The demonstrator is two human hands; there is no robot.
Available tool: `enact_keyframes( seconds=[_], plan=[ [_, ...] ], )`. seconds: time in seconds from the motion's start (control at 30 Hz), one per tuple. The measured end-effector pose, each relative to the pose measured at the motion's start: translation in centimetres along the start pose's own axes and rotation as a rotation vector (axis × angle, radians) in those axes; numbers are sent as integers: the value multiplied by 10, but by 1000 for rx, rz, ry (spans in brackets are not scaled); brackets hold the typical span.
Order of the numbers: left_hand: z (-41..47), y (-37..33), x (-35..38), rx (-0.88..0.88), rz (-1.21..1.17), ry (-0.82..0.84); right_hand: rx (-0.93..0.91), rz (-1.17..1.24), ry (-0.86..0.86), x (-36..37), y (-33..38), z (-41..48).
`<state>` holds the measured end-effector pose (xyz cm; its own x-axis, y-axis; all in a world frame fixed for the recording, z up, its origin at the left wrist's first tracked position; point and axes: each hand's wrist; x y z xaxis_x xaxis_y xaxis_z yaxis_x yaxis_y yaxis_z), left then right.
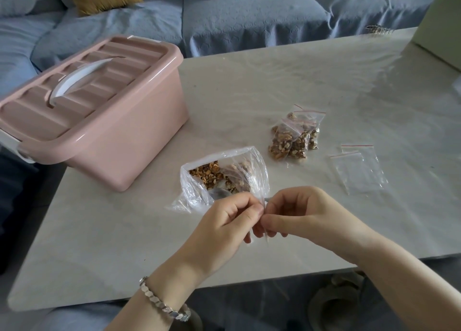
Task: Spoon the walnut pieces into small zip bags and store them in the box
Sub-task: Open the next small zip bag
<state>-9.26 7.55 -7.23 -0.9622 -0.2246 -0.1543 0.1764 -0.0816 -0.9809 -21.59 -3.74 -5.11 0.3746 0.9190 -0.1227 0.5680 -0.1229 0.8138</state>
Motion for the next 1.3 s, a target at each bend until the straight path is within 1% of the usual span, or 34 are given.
enact_keyframes(
  seconds=[0.17,0.27,0.43,0.5,0.57,0.7,0.8,0.87,0.93,1.0,1.1,1.17,1.2,1.27,1.3],
  plan=[
    [-2,1,2,5,69,-4,45,81,-96,4,-3,3],
    [-3,2,5,13,160,-5,59,48,-158,7,-4,5],
    [-3,3,4,-19,203,-20,85,11,-132,5,-6,6],
    [-3,4,5,-33,224,-69,77,-27,-154,5,-7,7],
    [-3,4,5,-58,208,-129,58,-57,-220,5,-6,7],
    [-3,0,9,-67,140,-184,4,-118,-345,7,-6,6],
    [-1,-2,11,-146,46,-280,-35,-156,-391,11,-7,6],
    [1,-1,10,-175,-7,-276,-57,-193,-394,12,-6,5],
    [3,-2,7,-163,1,-226,-44,-207,-367,10,-3,4],
    [2,-3,4,-107,51,-134,14,-168,-300,4,-1,4],
    [-1,-2,-1,28,134,-14,91,0,-95,-2,2,3],
    [-3,-1,-1,78,81,-17,122,191,40,-3,1,4],
    [-4,1,-1,81,9,-51,138,292,102,-3,1,4],
    [-5,3,2,28,-164,-131,159,473,183,-4,1,4],
    [-6,4,4,-2,-217,-149,165,533,184,-4,1,5]
  ],
)
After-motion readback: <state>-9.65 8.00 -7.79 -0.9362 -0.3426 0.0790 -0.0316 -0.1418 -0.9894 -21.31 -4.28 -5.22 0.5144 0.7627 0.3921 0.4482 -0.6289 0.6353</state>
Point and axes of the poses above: each hand's wrist, its own z-axis towards the middle knuckle, its own x-axis out of the palm, y = z × x, and after that the axes turned 15 degrees about x, right-handed
